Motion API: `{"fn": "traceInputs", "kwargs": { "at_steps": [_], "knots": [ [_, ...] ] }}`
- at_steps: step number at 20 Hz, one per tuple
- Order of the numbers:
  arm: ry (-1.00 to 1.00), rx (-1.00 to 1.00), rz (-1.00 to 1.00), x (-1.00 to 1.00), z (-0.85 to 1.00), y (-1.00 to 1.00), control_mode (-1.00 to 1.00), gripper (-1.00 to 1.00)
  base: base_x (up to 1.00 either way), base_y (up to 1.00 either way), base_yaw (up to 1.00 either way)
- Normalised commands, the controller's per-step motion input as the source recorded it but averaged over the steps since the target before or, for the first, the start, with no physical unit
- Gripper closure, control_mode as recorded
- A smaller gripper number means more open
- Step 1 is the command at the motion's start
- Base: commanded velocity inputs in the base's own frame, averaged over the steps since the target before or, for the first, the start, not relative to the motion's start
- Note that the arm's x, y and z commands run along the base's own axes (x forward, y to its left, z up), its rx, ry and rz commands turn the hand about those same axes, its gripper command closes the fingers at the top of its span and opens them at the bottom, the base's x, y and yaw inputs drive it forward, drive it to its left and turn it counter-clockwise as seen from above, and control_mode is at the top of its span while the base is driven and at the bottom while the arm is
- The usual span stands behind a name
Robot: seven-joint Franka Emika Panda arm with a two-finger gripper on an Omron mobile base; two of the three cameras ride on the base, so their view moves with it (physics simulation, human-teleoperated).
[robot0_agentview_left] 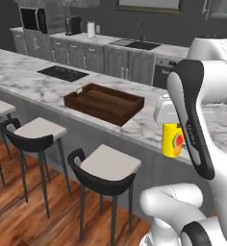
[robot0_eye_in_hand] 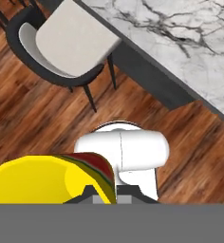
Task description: There is a tray on the dining counter. Grab the cup, mug, and pitcher and place them on the tray. The pitcher may be placed next to the tray if it cannot fit the tray.
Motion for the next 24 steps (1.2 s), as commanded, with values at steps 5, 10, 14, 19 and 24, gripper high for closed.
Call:
{"fn": "traceInputs", "kwargs": {
  "at_steps": [5, 10, 14, 19, 24],
  "knots": [
    [0.0, 0.0, 0.0, 0.0, 0.0, 0.0, 1.0, 1.0, 0.77, 0.11, -0.17],
    [0.0, 0.0, 0.0, 0.0, 0.0, 0.0, 1.0, 1.0, 0.06, 0.42, -0.29],
    [0.0, 0.0, 0.0, 0.0, 0.0, 0.0, 1.0, 1.0, -0.03, 0.59, -0.41],
    [0.0, 0.0, 0.0, 0.0, 0.0, 0.0, 1.0, 1.0, -0.36, 0.81, -0.39],
    [0.0, 0.0, 0.0, 0.0, 0.0, 0.0, 1.0, 1.0, -0.28, 0.88, -0.23]
  ]
}}
